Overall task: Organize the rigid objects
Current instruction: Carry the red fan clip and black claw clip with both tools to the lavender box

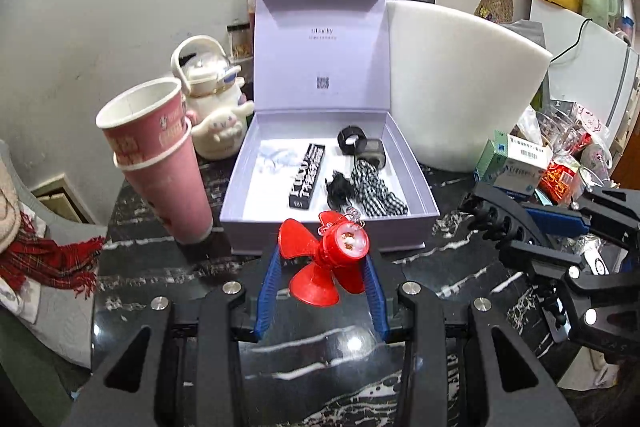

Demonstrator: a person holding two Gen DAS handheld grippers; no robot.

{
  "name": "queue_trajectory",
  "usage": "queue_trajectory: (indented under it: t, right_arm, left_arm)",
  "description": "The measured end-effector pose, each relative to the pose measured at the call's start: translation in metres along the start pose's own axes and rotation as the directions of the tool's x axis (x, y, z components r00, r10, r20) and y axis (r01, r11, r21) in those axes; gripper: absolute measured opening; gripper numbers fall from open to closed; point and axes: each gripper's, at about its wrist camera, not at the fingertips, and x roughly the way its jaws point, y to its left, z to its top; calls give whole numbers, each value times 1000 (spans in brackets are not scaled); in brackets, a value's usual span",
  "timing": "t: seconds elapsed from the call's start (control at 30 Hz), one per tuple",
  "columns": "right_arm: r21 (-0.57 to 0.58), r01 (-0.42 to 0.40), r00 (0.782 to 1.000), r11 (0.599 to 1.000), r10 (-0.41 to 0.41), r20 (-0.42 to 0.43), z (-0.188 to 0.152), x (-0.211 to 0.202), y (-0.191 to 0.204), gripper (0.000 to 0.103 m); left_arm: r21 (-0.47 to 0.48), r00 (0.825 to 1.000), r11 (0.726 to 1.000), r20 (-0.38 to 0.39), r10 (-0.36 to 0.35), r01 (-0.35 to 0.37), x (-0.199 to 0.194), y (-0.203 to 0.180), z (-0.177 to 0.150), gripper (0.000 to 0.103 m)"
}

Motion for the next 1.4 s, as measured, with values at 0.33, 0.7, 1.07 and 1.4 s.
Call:
queue_trajectory:
  t: [0.33, 0.7, 1.07, 1.4]
  right_arm:
    - [-22, -10, 999, 1000, 11, 46, 29, 2, -13, 29]
    - [-23, -50, 998, 998, 51, 33, 50, 24, -29, 29]
    - [-28, -51, 999, 998, 51, 2, 57, 56, -47, 29]
    - [-8, -55, 998, 998, 55, -34, 62, 89, -63, 29]
  left_arm:
    - [2, 999, 1000, 41, -15, 15, 0, 5, 33, 38]
    - [-17, 999, 1000, 31, -18, 19, 19, 13, 54, 38]
    - [-14, 1000, 1000, -12, -10, 10, 56, 17, 67, 38]
    - [1, 999, 1000, -51, -7, 7, 95, 25, 75, 38]
